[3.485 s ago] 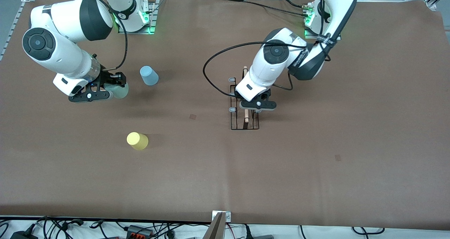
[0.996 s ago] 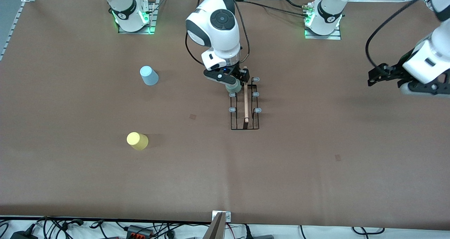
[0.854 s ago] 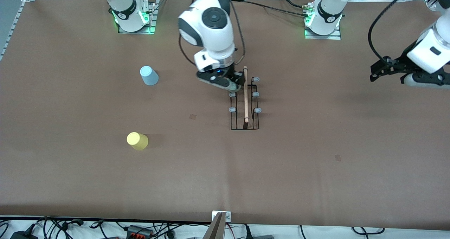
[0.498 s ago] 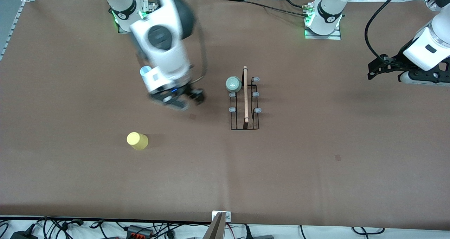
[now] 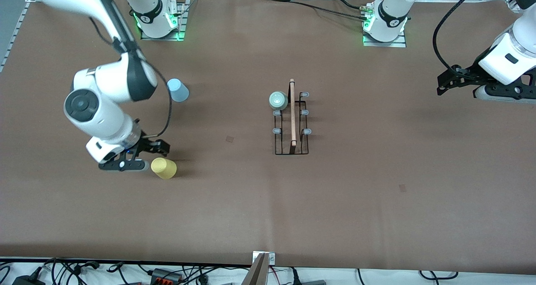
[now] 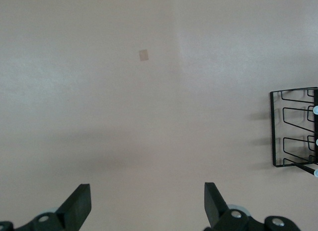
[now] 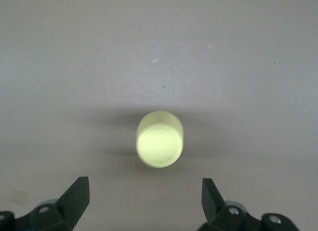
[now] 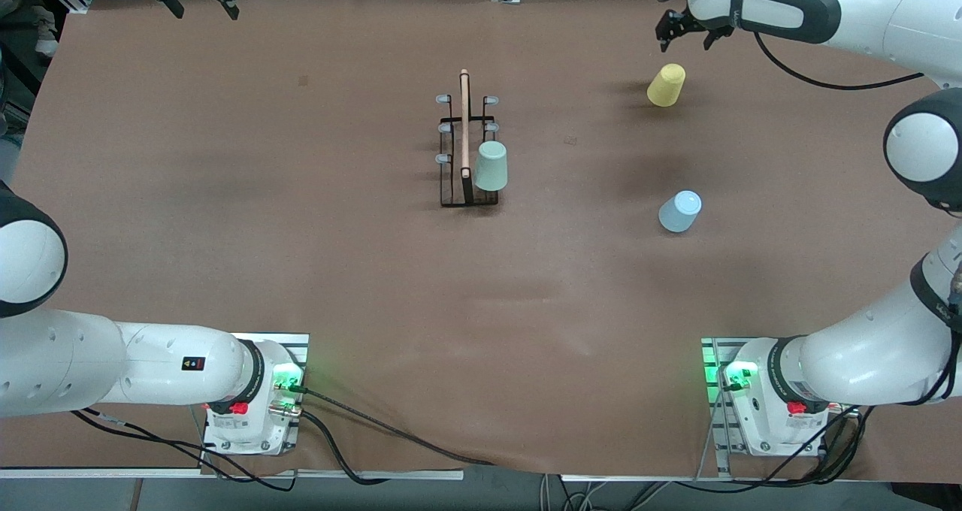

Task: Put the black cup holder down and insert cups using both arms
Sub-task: 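Move the right gripper to the yellow cup and grasp it, then lift the yellow cup and carry it toward the holder with the right gripper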

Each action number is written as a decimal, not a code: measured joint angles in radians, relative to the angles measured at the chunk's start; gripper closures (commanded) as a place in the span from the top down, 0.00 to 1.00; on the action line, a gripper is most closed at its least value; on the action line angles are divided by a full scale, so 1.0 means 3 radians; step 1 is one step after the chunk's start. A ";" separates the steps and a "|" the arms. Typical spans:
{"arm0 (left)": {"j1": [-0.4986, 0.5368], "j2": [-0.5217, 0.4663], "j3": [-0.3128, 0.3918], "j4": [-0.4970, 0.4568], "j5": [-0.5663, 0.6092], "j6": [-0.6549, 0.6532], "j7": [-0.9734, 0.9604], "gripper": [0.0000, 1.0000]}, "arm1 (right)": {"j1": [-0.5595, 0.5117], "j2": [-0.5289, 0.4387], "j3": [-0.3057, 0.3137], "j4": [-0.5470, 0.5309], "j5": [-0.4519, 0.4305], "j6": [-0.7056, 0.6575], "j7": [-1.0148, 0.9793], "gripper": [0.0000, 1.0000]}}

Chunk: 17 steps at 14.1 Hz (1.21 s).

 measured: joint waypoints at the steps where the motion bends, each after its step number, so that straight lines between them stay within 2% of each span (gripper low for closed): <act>1: 0.0000 0.0000 0.0000 0.0000 0.0000 0.0000 0.0000 1.00 | -0.0033 0.0096 0.0000 -0.0007 0.0000 0.0094 -0.0115 1.00; 5: 0.0000 0.0000 0.0000 0.0000 0.0000 0.0000 0.0000 1.00 | -0.0043 0.0405 0.0025 -0.0014 0.0000 0.0402 -0.0201 1.00; 12: 0.0000 0.0000 0.0000 0.0000 0.0000 0.0000 0.0000 1.00 | -0.0046 0.0485 0.0023 -0.0177 -0.0002 0.0616 -0.0215 1.00; 13: 0.0000 0.0000 0.0000 0.0000 0.0000 0.0000 0.0000 1.00 | -0.0048 0.0490 0.0013 -0.0198 -0.0003 0.0634 -0.0218 0.91; 14: 0.0000 0.0000 0.0000 0.0000 0.0000 0.0000 0.0000 1.00 | -0.0049 0.0493 0.0005 -0.0204 -0.0003 0.0640 -0.0225 0.70; 15: 0.0000 0.0000 0.0000 0.0000 0.0000 0.0001 0.0000 1.00 | -0.0050 0.0493 0.0002 -0.0204 -0.0003 0.0641 -0.0241 0.57; 17: 0.0000 0.0000 0.0000 0.0000 0.0000 0.0001 0.0000 1.00 | -0.0051 0.0489 -0.0005 -0.0203 -0.0004 0.0649 -0.0308 0.55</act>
